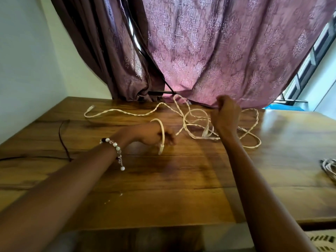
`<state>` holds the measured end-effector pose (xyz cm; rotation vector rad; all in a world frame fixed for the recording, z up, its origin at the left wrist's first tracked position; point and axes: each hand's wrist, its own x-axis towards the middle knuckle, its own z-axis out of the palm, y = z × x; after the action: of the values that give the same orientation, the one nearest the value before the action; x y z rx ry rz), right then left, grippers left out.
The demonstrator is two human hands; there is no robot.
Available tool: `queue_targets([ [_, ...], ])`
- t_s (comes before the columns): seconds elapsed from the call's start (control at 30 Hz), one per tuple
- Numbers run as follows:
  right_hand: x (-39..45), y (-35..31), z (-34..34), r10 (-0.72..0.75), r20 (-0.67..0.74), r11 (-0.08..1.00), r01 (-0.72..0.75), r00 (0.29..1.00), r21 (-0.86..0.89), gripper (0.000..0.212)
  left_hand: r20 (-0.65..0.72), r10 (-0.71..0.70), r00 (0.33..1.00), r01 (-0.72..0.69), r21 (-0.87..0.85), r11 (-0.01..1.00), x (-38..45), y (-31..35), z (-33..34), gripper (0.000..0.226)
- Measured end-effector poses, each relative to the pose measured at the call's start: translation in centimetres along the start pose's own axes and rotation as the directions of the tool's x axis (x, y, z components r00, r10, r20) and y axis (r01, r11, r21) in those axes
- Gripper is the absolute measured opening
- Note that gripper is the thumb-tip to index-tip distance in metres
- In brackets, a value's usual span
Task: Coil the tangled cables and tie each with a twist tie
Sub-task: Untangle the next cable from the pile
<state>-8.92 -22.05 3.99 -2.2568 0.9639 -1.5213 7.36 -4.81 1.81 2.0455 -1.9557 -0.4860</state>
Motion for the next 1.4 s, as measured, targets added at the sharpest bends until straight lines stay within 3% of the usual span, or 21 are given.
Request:
queue_targets([
  [0.03, 0.1, -1.1, -0.2, -0.114, 0.008, 0.985, 0.112, 0.993, 0.128, 0.037, -0.006, -0.002, 1.000, 0.001, -0.061, 0.998, -0.1, -0.1, -0.2, 0.039],
  [0.1, -0.1, -3.3, -0.3, -0.339, 0.175, 0.903, 0.268, 0.924, 0.336, 0.044, 0.028, -0.003, 1.000, 0.008, -0.150, 0.989, -0.6, 0.1, -0.7, 0.040],
  [0.13, -0.5, -4.3, 0.1, -0.428, 0.306, 0.866, 0.289, 0.850, 0.407, 0.048, 0.058, 0.008, 0.998, 0.004, -0.196, 0.981, -0.7, 0.3, -1.0, 0.038],
  [0.2, -1.4, -5.2, 1.9, -0.517, 0.590, 0.848, 0.280, 0.620, 0.449, 0.056, 0.117, 0.033, 0.993, 0.003, -0.288, 0.958, -1.3, 0.9, -1.6, 0.036],
  [0.27, -2.7, -4.9, 4.0, -0.546, 0.740, 0.834, 0.341, 0.394, 0.434, 0.058, 0.188, 0.101, 0.977, -0.017, -0.403, 0.915, -2.0, 1.0, -2.1, 0.035],
  [0.3, -3.3, -4.3, 5.0, -0.546, 0.766, 0.827, 0.366, 0.339, 0.427, 0.056, 0.219, 0.135, 0.966, -0.018, -0.467, 0.884, -2.4, 0.7, -2.3, 0.034],
  [0.33, -3.8, -3.8, 5.6, -0.521, 0.787, 0.842, 0.354, 0.331, 0.408, 0.052, 0.243, 0.159, 0.957, -0.004, -0.537, 0.843, -2.8, 0.4, -2.4, 0.034],
  [0.47, -4.8, -2.1, 7.1, -0.529, 0.690, 0.844, 0.392, 0.495, 0.365, 0.026, 0.260, 0.208, 0.943, 0.088, -0.796, 0.599, -3.9, -1.9, -2.6, 0.037],
  [0.57, -4.4, -0.6, 7.8, -0.472, 0.663, 0.876, 0.393, 0.581, 0.279, 0.013, 0.191, 0.192, 0.963, 0.102, -0.912, 0.396, -4.1, -3.1, -2.2, 0.039],
  [0.7, -4.3, 1.7, 8.5, -0.391, 0.630, 0.905, 0.407, 0.671, 0.128, 0.020, 0.012, -0.106, 0.994, 0.033, -0.978, 0.204, -3.0, -2.8, -1.5, 0.036],
  [0.83, -4.4, 1.7, 8.2, -0.354, 0.574, 0.922, 0.379, 0.738, 0.081, 0.030, -0.046, -0.363, 0.931, -0.061, -0.998, -0.032, -0.5, -2.1, -1.3, 0.063],
  [0.93, -4.5, 1.2, 7.7, -0.397, 0.557, 0.908, 0.400, 0.730, 0.122, 0.039, -0.128, -0.475, 0.871, -0.221, -0.964, -0.146, 1.3, -2.0, -1.8, 0.058],
  [1.0, -4.7, 0.3, 7.0, -0.463, 0.581, 0.879, 0.432, 0.670, 0.202, 0.039, -0.185, -0.529, 0.828, -0.290, -0.949, -0.122, 2.2, -1.6, -1.9, 0.039],
  [1.07, -4.9, -0.7, 6.6, -0.542, 0.614, 0.826, 0.500, 0.574, 0.261, 0.030, -0.240, -0.549, 0.801, -0.300, -0.954, -0.022, 2.8, -1.3, -1.4, 0.024],
  [1.13, -5.0, -1.5, 6.5, -0.601, 0.621, 0.768, 0.580, 0.503, 0.273, 0.022, -0.289, -0.552, 0.782, -0.275, -0.955, 0.111, 3.1, -1.5, -0.6, 0.023],
  [1.2, -4.7, -1.9, 6.5, -0.681, 0.551, 0.715, 0.602, 0.483, 0.356, 0.027, -0.317, -0.515, 0.796, -0.235, -0.947, 0.220, 3.1, -1.8, 0.0, 0.027],
  [1.27, -4.3, -2.3, 6.4, -0.720, 0.466, 0.693, 0.564, 0.514, 0.449, 0.027, -0.314, -0.431, 0.846, -0.195, -0.934, 0.298, 2.7, -1.7, 0.5, 0.025],
  [1.4, -3.4, -1.9, 5.5, -0.599, 0.388, 0.793, 0.453, 0.700, 0.407, 0.023, -0.186, -0.310, 0.932, -0.054, -0.919, 0.391, 1.5, -0.8, 0.5, 0.026],
])
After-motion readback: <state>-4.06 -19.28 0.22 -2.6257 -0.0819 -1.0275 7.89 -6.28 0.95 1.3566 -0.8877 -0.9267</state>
